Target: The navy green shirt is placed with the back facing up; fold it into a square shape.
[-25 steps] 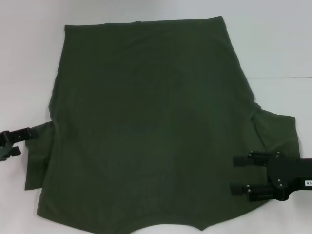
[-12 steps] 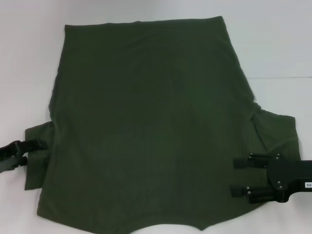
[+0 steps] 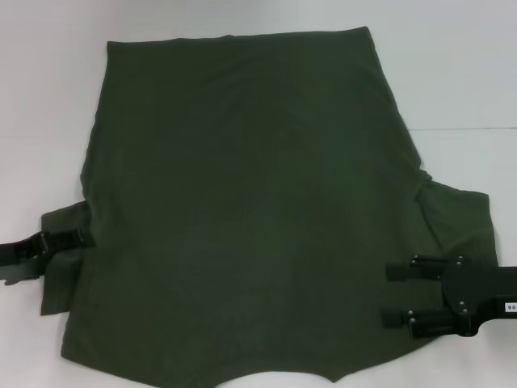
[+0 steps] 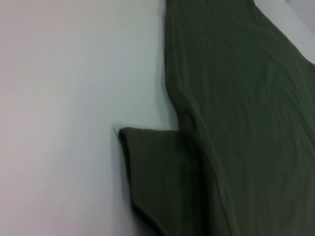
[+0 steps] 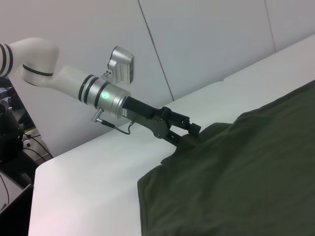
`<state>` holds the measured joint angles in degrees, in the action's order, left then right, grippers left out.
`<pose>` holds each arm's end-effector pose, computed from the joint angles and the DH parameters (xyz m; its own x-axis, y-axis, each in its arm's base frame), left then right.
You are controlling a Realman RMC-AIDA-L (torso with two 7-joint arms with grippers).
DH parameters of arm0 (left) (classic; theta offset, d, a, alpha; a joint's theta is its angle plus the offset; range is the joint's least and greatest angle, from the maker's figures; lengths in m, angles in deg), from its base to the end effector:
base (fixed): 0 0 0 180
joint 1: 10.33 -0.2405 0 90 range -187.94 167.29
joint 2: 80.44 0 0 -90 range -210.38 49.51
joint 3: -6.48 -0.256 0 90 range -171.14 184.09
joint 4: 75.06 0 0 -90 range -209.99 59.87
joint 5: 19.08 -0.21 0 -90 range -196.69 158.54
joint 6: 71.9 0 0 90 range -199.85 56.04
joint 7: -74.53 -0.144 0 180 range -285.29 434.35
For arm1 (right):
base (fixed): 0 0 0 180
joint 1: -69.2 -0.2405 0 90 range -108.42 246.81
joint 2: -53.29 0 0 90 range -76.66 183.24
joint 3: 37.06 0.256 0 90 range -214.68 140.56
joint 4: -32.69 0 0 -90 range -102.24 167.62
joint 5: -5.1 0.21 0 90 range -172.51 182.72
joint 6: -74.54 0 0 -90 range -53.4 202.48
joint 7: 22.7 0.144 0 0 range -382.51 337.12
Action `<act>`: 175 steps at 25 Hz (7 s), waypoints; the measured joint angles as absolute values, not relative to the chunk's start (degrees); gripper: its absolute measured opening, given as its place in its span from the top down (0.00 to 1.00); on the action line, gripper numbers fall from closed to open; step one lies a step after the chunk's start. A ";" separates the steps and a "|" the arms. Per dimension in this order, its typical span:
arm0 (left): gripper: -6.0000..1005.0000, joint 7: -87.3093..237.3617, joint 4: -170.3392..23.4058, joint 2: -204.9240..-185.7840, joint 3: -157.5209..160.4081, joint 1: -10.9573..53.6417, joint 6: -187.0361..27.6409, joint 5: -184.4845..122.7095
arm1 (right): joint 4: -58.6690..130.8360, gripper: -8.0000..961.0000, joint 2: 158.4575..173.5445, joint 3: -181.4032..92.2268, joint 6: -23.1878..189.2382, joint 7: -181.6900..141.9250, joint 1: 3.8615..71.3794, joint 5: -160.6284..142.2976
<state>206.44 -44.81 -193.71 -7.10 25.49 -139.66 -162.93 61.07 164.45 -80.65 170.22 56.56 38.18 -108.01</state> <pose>-0.3576 0.3641 0.0467 -0.0163 0.8045 0.5938 0.9955 0.0684 -0.0653 0.2806 0.3152 0.0210 0.7863 -0.4126 -0.4599 -0.4651 -0.8853 -0.0009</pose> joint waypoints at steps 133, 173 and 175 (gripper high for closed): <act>0.13 143.01 -45.65 -200.69 -19.53 19.10 -170.32 -131.33 | 67.71 0.05 157.90 -70.89 167.19 111.73 30.84 -114.66; 0.13 139.10 -45.31 -201.06 -21.66 19.76 -163.89 -141.16 | 58.33 0.06 156.66 -68.79 143.60 121.21 28.70 -135.66; 0.13 139.38 -44.50 -200.92 -21.63 20.03 -163.90 -143.25 | 58.01 0.07 157.05 -68.79 142.72 121.17 28.50 -135.67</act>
<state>139.38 -44.50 -200.92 -21.63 20.03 -163.90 -143.25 58.02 157.05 -68.79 142.72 121.17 28.50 -135.67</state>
